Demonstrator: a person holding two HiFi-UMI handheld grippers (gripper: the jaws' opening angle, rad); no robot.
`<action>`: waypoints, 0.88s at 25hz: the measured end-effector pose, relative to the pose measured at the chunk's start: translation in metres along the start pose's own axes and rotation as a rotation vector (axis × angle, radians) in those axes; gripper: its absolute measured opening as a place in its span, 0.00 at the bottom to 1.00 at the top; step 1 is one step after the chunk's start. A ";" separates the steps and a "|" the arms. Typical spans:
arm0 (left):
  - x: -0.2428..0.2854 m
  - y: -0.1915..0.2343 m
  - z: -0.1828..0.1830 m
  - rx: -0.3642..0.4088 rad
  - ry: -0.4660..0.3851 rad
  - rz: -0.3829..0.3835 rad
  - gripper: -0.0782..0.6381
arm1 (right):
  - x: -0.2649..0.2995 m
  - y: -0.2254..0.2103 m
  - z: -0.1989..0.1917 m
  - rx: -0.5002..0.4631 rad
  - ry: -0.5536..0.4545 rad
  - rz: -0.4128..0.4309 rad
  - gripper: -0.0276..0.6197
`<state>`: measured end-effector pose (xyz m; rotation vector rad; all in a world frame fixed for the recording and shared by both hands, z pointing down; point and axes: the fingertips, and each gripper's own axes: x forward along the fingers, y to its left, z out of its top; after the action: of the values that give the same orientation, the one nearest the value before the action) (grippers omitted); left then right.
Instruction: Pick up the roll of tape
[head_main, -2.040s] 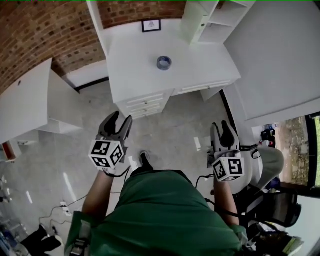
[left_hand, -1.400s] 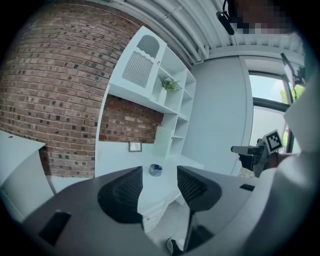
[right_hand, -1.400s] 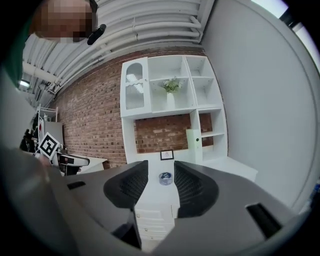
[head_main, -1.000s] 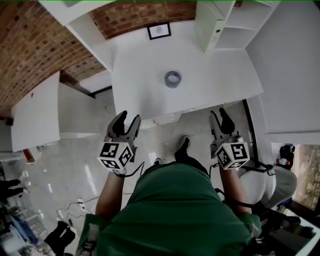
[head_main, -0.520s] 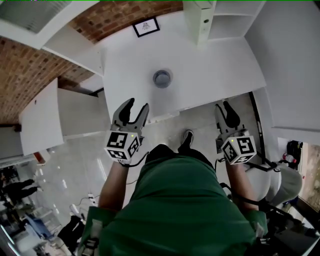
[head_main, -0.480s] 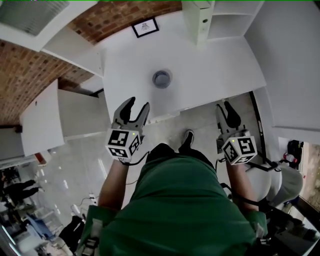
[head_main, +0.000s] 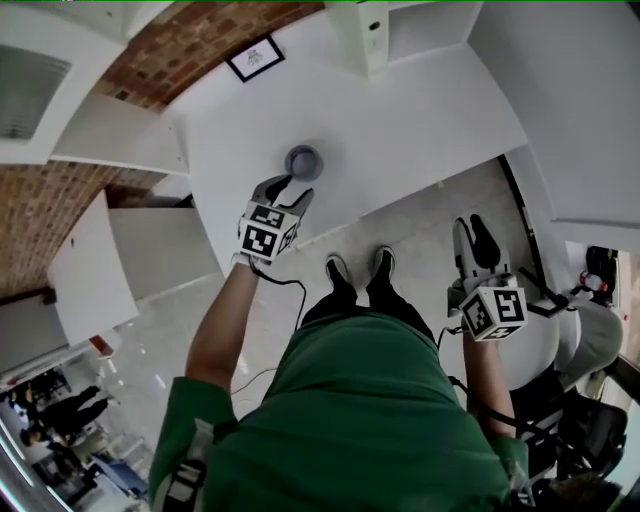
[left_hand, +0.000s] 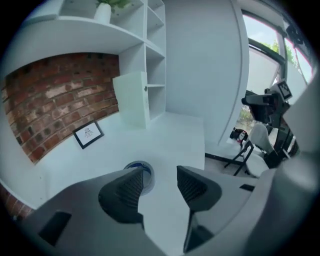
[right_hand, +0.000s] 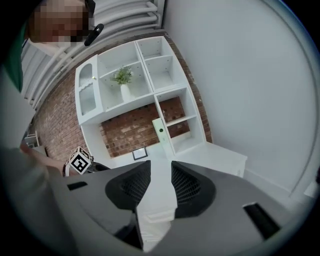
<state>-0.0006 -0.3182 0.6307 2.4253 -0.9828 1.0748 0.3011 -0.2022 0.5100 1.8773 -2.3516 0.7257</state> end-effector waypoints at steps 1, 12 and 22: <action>0.012 0.002 -0.003 0.018 0.027 -0.012 0.42 | -0.003 -0.005 -0.005 0.013 0.007 -0.024 0.27; 0.087 0.018 -0.037 0.211 0.297 -0.034 0.42 | -0.020 -0.016 -0.042 0.090 0.043 -0.151 0.26; 0.114 0.003 -0.047 0.305 0.419 -0.079 0.33 | -0.043 -0.019 -0.050 0.125 0.029 -0.228 0.25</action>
<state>0.0278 -0.3494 0.7469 2.2858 -0.6170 1.7166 0.3177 -0.1463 0.5470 2.1228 -2.0719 0.8858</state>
